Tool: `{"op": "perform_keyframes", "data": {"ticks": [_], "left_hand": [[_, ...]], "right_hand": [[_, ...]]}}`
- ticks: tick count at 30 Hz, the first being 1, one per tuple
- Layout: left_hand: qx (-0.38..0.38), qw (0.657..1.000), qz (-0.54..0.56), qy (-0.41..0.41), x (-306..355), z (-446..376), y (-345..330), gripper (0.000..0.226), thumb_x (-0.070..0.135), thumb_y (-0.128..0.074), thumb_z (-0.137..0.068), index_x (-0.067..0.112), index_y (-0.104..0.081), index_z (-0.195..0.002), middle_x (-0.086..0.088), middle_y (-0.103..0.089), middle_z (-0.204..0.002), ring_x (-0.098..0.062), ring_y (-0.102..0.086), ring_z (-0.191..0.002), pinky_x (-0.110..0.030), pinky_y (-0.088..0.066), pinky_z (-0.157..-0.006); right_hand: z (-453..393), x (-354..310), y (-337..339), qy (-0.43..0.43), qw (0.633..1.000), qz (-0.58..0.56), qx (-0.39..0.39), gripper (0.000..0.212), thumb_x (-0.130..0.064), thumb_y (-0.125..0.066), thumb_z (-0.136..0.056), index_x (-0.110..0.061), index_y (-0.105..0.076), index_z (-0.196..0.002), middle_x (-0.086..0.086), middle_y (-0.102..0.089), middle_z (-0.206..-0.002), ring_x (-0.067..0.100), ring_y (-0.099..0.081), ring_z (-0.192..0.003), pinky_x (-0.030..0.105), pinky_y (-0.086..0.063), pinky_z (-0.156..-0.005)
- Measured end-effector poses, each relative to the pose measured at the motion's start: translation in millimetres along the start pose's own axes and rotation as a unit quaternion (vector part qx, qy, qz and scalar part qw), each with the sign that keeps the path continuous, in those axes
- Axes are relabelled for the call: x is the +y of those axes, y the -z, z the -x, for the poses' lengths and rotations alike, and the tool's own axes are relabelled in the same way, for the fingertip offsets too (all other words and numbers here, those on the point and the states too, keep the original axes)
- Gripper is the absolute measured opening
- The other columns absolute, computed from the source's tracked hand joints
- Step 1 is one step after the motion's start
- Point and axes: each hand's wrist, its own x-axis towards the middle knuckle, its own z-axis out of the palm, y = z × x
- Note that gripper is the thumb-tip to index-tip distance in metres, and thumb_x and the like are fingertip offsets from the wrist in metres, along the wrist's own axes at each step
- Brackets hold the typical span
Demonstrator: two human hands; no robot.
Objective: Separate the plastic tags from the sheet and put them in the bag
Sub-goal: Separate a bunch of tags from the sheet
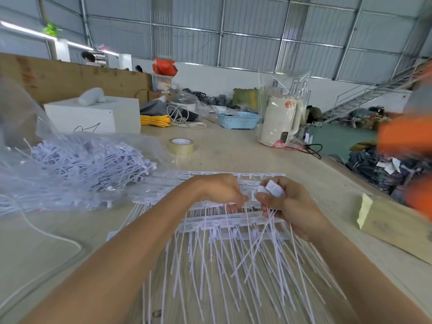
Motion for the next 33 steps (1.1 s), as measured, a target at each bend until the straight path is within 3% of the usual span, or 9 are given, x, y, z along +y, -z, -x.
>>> {"op": "perform_keyframes", "data": {"ticks": [2, 5, 9, 13, 17, 21, 25, 27, 33], "left_hand": [[0.004, 0.999, 0.048, -0.001, -2.2, 0.9, 0.0, 0.031, 0.024, -0.048, -0.098, 0.001, -0.066, -0.091, -0.004, -0.065, -0.076, -0.016, -0.059, -0.080, -0.019, -0.042, -0.075], [0.026, 0.998, 0.058, -0.012, -2.4, 1.5, 0.8, 0.031, 0.021, -0.049, -0.098, -0.002, -0.064, -0.083, -0.004, -0.056, -0.061, -0.016, -0.052, -0.065, -0.023, -0.043, -0.066], [0.030, 0.994, 0.106, -0.006, 0.3, 0.6, -0.7, 0.036, 0.017, -0.052, -0.096, 0.009, -0.053, -0.062, 0.003, -0.050, -0.046, -0.010, -0.046, -0.050, -0.021, -0.041, -0.054], [0.021, 0.985, 0.170, 0.009, 3.3, -1.5, -1.3, 0.038, 0.010, -0.051, -0.095, 0.010, -0.044, -0.058, 0.009, -0.046, -0.034, -0.005, -0.036, -0.035, -0.022, -0.031, -0.048], [0.005, 0.973, 0.223, 0.054, 1.5, -4.5, -1.1, 0.026, 0.009, -0.049, -0.095, 0.008, -0.049, -0.069, 0.007, -0.042, -0.037, -0.006, -0.028, -0.033, -0.019, -0.026, -0.042], [-0.032, 0.965, 0.235, 0.113, -1.1, -5.3, 1.0, 0.028, 0.016, -0.045, -0.095, 0.012, -0.047, -0.067, 0.007, -0.032, -0.037, -0.007, -0.021, -0.031, -0.014, -0.023, -0.037], [-0.098, 0.949, 0.278, 0.108, -4.6, -4.5, 5.3, 0.042, 0.016, -0.040, -0.092, 0.015, -0.044, -0.050, 0.008, -0.025, -0.036, -0.005, -0.017, -0.028, -0.013, -0.018, -0.039], [-0.125, 0.944, 0.294, 0.081, -6.1, -5.4, 8.0, 0.041, 0.017, -0.040, -0.092, 0.016, -0.043, -0.051, 0.008, -0.025, -0.037, -0.005, -0.018, -0.028, -0.015, -0.022, -0.040], [-0.229, 0.917, 0.321, 0.060, -6.1, -7.2, 11.0, 0.042, 0.021, -0.045, -0.084, 0.018, -0.049, -0.043, 0.009, -0.029, -0.035, -0.002, -0.023, -0.026, -0.011, -0.023, -0.032]], "right_hand": [[0.1, 1.2, 0.8, 0.007, 1.000, 0.019, -0.009, 0.012, 0.000, -0.071, -0.078, 0.001, -0.064, -0.087, 0.005, -0.061, -0.069, 0.014, -0.059, -0.057, 0.031, -0.051, -0.059], [-0.4, 3.0, 2.9, 0.013, 0.999, 0.025, -0.027, 0.021, 0.002, -0.071, -0.076, 0.016, -0.056, -0.080, 0.017, -0.054, -0.069, 0.021, -0.056, -0.058, 0.027, -0.050, -0.054], [-0.6, 4.3, 2.6, 0.033, 0.998, 0.035, -0.041, 0.027, 0.013, -0.065, -0.077, 0.025, -0.042, -0.072, 0.018, -0.039, -0.073, 0.021, -0.044, -0.054, 0.023, -0.046, -0.049], [0.7, 3.6, -2.4, 0.060, 0.997, 0.055, 0.009, 0.028, 0.015, -0.070, -0.071, 0.024, -0.043, -0.069, 0.020, -0.050, -0.069, 0.021, -0.052, -0.050, 0.031, -0.051, -0.049], [4.0, 1.6, -11.1, 0.099, 0.993, 0.067, 0.015, 0.030, 0.019, -0.067, -0.072, 0.010, -0.040, -0.061, 0.021, -0.041, -0.072, 0.022, -0.043, -0.059, 0.033, -0.042, -0.055], [4.4, 1.9, -14.8, 0.110, 0.988, 0.106, 0.007, 0.028, 0.015, -0.066, -0.076, 0.000, -0.044, -0.067, 0.014, -0.041, -0.066, 0.017, -0.045, -0.049, 0.023, -0.043, -0.048], [3.2, 1.6, -9.4, 0.169, 0.972, 0.164, -0.011, 0.019, 0.013, -0.066, -0.077, 0.009, -0.048, -0.070, 0.007, -0.046, -0.056, 0.012, -0.043, -0.042, 0.017, -0.038, -0.044], [2.0, 1.7, -5.4, 0.163, 0.978, 0.124, -0.026, 0.016, 0.010, -0.067, -0.077, 0.005, -0.053, -0.073, -0.002, -0.050, -0.054, 0.016, -0.049, -0.041, 0.021, -0.043, -0.043], [0.2, 5.0, -0.5, 0.116, 0.989, -0.005, -0.087, 0.012, 0.011, -0.063, -0.078, 0.004, -0.054, -0.073, 0.009, -0.052, -0.055, 0.021, -0.048, -0.044, 0.028, -0.044, -0.044]]}}
